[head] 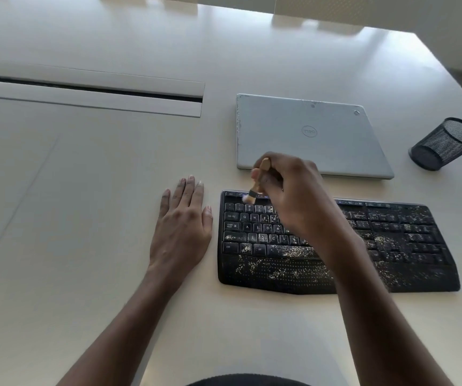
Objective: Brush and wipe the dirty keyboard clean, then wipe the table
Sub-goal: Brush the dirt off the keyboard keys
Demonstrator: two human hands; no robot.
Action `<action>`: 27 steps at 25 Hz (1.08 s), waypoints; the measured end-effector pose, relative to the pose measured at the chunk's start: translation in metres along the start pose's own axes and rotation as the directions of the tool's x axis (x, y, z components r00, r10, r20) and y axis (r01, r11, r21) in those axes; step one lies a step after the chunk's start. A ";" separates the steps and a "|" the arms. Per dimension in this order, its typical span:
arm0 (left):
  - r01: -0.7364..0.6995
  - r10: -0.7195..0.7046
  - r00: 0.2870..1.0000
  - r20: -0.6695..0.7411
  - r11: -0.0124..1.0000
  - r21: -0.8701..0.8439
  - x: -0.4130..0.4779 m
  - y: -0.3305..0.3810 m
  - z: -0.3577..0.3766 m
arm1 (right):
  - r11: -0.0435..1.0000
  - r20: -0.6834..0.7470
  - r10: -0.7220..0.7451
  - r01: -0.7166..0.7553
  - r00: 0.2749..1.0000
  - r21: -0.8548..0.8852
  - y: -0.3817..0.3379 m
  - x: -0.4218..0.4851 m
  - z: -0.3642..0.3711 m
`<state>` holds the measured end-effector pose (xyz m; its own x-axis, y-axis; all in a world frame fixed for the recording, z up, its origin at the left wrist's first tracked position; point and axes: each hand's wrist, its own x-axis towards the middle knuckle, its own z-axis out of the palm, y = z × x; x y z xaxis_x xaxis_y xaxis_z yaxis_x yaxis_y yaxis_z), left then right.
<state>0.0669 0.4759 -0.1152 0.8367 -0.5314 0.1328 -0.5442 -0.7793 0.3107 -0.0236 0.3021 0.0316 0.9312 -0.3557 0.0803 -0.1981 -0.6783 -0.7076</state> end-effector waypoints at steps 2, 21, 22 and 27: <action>-0.002 0.002 1.000 0.006 1.000 0.001 0.000 0.000 -0.001 | 0.995 0.051 -0.061 0.057 0.997 0.076 -0.006 -0.004 0.009; 0.009 -0.009 1.000 0.000 1.000 -0.005 0.000 0.001 0.000 | 0.998 0.145 -0.022 0.014 0.989 0.056 -0.007 -0.033 0.004; 0.009 -0.009 1.000 0.001 1.000 -0.005 0.000 0.001 0.000 | 0.997 0.108 -0.035 0.027 0.994 0.077 -0.009 -0.034 0.005; 0.002 -0.002 1.000 0.005 1.000 -0.011 0.000 0.000 0.000 | 0.993 0.172 -0.066 0.049 0.983 0.104 -0.014 -0.036 0.022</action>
<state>0.0668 0.4757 -0.1154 0.8376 -0.5314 0.1270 -0.5416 -0.7769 0.3212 -0.0480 0.3388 0.0237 0.9810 -0.1938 0.0049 -0.1194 -0.6239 -0.7723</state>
